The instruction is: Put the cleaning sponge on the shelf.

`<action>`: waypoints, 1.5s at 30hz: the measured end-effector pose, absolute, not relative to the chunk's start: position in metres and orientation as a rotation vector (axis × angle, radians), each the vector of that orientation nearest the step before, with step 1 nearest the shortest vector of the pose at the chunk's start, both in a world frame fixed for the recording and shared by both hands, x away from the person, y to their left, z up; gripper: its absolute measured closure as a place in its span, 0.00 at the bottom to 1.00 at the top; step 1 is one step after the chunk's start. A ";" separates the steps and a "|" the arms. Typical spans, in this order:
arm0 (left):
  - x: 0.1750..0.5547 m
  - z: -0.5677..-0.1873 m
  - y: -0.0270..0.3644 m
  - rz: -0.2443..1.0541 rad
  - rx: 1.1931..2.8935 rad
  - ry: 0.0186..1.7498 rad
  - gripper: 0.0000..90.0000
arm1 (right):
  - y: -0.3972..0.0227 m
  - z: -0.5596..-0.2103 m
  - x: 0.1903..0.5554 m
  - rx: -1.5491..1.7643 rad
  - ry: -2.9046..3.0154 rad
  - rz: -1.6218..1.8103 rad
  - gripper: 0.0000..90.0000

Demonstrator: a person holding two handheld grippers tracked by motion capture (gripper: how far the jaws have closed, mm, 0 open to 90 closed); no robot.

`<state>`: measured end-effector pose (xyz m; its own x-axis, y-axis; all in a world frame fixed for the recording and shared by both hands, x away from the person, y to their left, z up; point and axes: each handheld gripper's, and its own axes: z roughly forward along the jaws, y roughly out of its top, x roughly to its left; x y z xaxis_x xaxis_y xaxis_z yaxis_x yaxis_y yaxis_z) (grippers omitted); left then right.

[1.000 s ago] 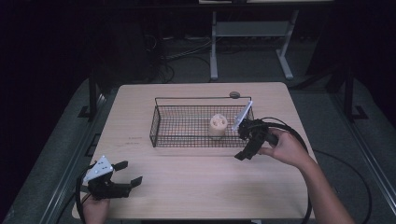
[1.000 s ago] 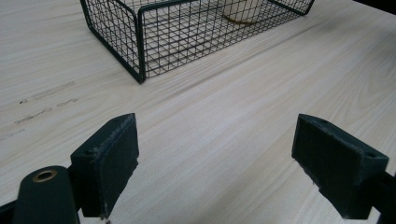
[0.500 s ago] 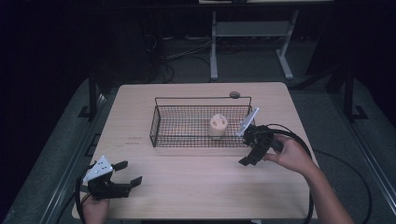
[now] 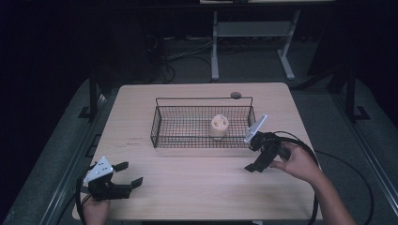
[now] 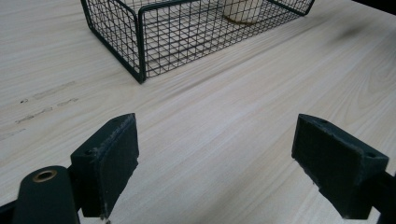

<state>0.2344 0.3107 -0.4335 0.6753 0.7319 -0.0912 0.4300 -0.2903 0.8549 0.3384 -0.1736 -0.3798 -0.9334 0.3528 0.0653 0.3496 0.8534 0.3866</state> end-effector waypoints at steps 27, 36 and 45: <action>0.234 -0.434 0.310 0.394 1.931 0.908 0.15 | -0.195 -0.403 0.311 0.599 3.005 0.629 0.22; 0.235 -0.434 0.310 0.393 1.935 0.907 0.15 | -0.200 -0.407 0.303 0.595 2.993 0.629 0.22; 0.234 -0.434 0.310 0.396 1.939 0.904 0.15 | -0.205 -0.413 0.292 0.598 2.982 0.646 0.22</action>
<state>0.2345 0.3095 -0.4340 0.6774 0.7303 -0.0876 0.4312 -0.2978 0.8517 0.2924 -0.2050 -0.4133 -0.9256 0.3754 0.0491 0.3621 0.8397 0.4048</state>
